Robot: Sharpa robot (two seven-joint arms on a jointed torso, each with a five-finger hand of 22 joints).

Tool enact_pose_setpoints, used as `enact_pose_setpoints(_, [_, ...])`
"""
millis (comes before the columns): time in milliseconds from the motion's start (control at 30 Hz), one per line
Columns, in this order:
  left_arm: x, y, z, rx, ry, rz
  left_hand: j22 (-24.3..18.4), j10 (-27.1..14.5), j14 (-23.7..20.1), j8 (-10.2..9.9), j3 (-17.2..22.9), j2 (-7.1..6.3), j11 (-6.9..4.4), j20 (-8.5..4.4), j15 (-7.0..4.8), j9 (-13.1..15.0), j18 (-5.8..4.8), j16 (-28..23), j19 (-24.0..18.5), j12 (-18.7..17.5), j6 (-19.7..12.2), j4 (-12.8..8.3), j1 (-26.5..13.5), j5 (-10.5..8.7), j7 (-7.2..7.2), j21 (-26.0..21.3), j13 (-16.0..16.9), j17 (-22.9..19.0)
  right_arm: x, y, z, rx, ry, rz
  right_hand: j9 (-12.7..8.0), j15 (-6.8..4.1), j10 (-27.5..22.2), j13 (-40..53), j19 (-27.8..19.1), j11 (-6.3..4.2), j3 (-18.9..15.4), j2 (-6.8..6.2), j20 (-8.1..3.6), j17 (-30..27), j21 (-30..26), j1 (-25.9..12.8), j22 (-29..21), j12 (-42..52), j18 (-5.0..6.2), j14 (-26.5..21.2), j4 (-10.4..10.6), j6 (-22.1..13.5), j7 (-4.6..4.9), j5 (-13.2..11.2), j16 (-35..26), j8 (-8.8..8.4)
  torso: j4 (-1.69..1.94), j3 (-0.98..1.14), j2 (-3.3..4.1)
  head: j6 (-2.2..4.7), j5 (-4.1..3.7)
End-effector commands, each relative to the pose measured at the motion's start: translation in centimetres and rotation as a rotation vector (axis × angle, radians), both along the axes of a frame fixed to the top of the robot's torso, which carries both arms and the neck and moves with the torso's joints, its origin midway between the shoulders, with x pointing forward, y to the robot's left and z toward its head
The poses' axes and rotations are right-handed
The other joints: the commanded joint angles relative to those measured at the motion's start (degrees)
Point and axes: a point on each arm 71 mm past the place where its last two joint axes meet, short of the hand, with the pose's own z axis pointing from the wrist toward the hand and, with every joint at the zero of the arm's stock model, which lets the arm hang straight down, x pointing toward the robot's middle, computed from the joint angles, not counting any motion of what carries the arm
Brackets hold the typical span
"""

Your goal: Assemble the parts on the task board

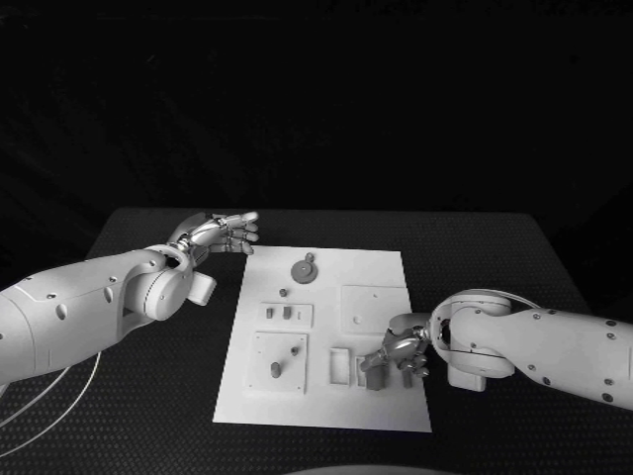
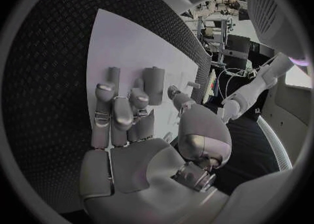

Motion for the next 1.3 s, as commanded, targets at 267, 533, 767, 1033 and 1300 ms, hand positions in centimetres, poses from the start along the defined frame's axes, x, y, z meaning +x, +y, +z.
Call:
enact_pose_setpoints(267, [-0.1,-0.2,0.1,-0.014,0.001,-0.01,-0.2,-0.4,-0.6,0.0,0.0,0.78,-0.02,0.09,0.16,-0.1,0.1,-0.3,-0.6,-0.2,-0.5,-0.1,-1.3,-0.22,-0.02,-0.2,-0.1,0.1,-0.7,0.2,-1.1,-0.045,0.036,0.003,-0.2,-0.32,-0.4,0.1,-0.1,-0.18,2.4,0.4,-0.79,-0.2,0.6,5.6,1.2,0.1,2.58,-0.2,-4.4,-0.6,0.05,0.1,-0.1,-0.19,-0.06,0.03,0.04,-0.2,-0.11])
enact_pose_setpoints(533, [-0.1,-0.1,0.1,-0.013,0.003,-0.009,-0.2,-0.4,-0.7,0.1,0.1,0.92,-0.02,0.11,0.17,0.0,0.13,-0.3,-0.7,-0.2,-0.5,-0.4,-1.2,-0.22,-0.03,-0.2,-0.1,0.1,-0.7,0.2,-1.1,-0.049,0.029,0.004,-0.1,-0.27,-0.5,0.1,-0.1,-0.15,2.7,0.96,-0.79,0.0,0.7,7.5,1.2,0.2,2.57,-0.1,-6.6,-0.3,0.1,0.1,-0.1,-0.01,-0.03,0.03,0.04,-0.29,-0.08])
enact_pose_setpoints(767, [-0.1,0.0,0.0,-0.012,0.005,-0.008,-0.2,-0.4,-0.7,0.1,0.1,1.18,-0.02,0.14,0.19,0.0,0.15,-0.4,-0.7,-0.2,-0.5,-0.9,-1.2,-0.22,-0.03,-0.1,-0.1,0.2,-0.8,0.1,-1.1,-0.014,0.042,-0.021,-0.1,-0.27,-0.5,0.1,-0.1,-0.15,2.7,0.96,-0.79,0.0,0.7,7.5,1.2,0.2,2.57,-0.1,-6.6,-0.3,0.1,0.1,-0.1,-0.01,-0.05,0.03,0.04,-0.27,-0.08])
enact_pose_setpoints(1033, [-0.1,0.0,0.0,-0.012,0.013,-0.018,-0.3,-0.4,-0.7,0.3,0.8,2.16,-0.01,0.18,0.19,0.0,0.17,-0.4,-0.7,-0.2,-0.4,-1.7,-0.2,-0.21,-0.09,0.0,-0.1,0.3,-1.1,0.2,-0.5,0.096,0.105,-0.068,0.3,-0.08,0.3,-0.3,0.1,-0.11,5.6,9.04,0.1,0.2,1.2,12.6,1.1,0.4,1.93,0.4,-13.3,1.3,0.12,-0.1,-0.2,0.55,-0.01,0.03,0.06,-0.2,0.07])
enact_pose_setpoints(1300, [-0.1,0.0,0.0,-0.011,0.016,-0.018,-0.3,-0.5,-0.7,0.3,1.0,2.4,0.04,0.22,0.24,0.0,0.13,-0.4,-0.8,-0.2,-0.5,-2.0,0.0,-0.22,-0.05,0.0,-0.1,0.3,-0.2,0.2,1.3,0.135,0.088,-0.084,0.4,-0.14,0.4,-0.4,-0.1,-0.21,5.6,9.52,0.37,-0.1,1.2,12.5,1.0,0.4,2.11,0.3,-13.4,1.8,0.0,-0.1,-0.3,0.69,-0.05,0.03,0.06,-0.15,0.09])
